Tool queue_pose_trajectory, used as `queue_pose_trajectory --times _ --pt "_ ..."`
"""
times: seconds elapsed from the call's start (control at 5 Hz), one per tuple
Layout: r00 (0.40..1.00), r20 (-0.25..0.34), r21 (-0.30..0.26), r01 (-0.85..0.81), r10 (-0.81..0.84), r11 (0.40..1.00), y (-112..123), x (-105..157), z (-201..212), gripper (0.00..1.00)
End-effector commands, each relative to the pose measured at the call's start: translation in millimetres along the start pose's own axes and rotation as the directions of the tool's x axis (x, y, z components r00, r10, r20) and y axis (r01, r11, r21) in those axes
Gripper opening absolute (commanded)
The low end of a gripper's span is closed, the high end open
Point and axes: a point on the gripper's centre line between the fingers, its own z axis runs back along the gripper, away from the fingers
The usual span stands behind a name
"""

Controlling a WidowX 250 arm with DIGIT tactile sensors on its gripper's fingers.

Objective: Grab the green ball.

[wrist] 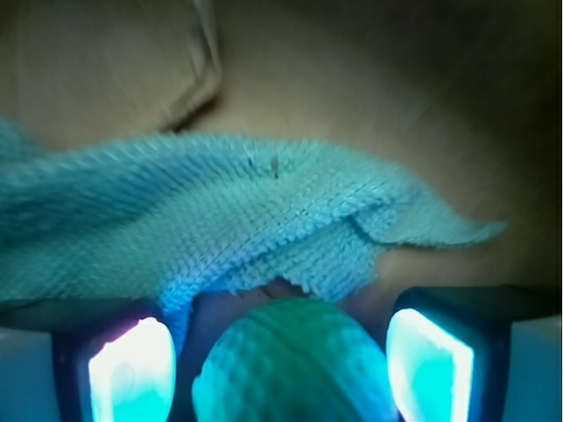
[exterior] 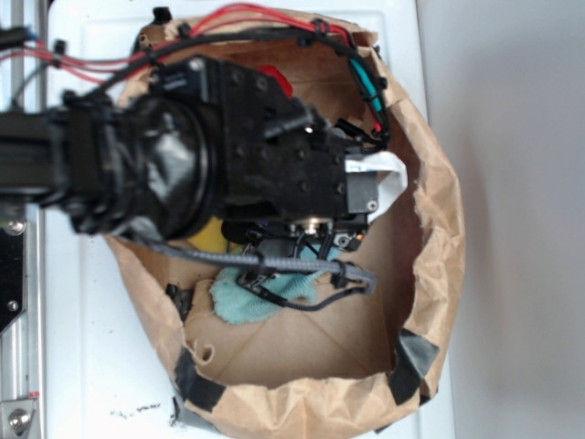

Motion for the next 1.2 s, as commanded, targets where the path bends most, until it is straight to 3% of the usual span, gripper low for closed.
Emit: queue_pose_trajectory --times 0.0,0.2,0.4,0.8,1.0 --pt "1.0 -0.008 0.022 0.025 -0.025 0.999 1 8 5 1.0" --pt "1.0 -0.004 0.031 0.022 -0.022 0.999 0 8 4 0.15" --pt "1.0 0.007 0.033 0.02 -0.021 0.999 1 9 6 0.0" --pt "0.992 0.022 0.057 -0.126 0.125 0.99 19 3 33 0.0" --pt "0.928 0.004 0.037 -0.373 0.373 0.927 31 -6 60 0.0"
